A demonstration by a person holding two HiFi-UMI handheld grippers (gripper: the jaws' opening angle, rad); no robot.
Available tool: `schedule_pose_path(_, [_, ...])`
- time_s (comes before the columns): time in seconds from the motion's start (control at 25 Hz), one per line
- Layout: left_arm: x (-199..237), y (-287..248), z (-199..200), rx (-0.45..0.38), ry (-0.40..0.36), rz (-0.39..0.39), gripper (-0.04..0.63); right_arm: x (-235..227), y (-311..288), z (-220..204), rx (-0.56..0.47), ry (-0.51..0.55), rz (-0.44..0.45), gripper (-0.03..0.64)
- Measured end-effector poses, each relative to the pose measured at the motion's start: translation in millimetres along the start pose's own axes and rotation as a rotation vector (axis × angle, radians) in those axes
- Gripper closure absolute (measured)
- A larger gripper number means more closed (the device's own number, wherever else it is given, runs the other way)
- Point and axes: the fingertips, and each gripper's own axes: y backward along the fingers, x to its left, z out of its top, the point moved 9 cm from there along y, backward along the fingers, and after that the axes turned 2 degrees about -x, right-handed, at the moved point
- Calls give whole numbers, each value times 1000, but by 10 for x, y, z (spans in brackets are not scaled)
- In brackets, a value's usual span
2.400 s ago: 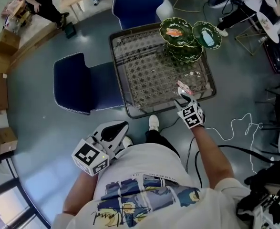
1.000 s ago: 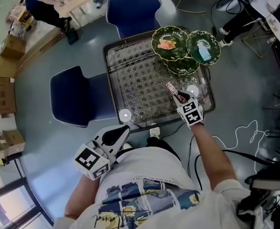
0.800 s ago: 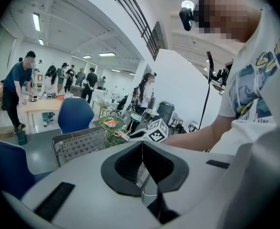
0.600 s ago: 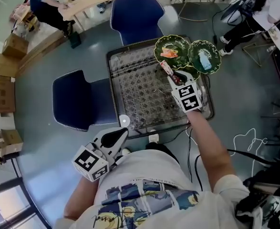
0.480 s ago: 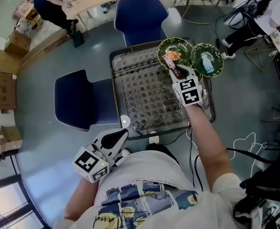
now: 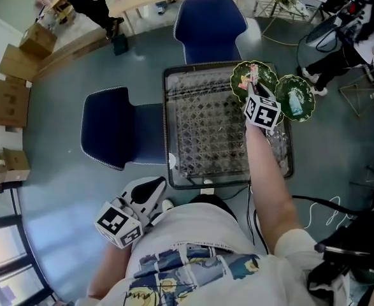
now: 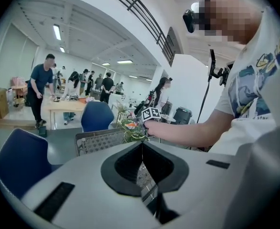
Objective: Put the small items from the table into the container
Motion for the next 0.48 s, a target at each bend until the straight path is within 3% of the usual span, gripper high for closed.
schedule_pose_path(0.16, [21, 60, -26, -2, 10, 22, 586, -85, -78, -42, -18, -113, -64, 509])
schedule_pose_path(0.48, [-5, 132, -20, 7, 15, 33, 586, -232, -70, -212, -11, -240, -93, 509])
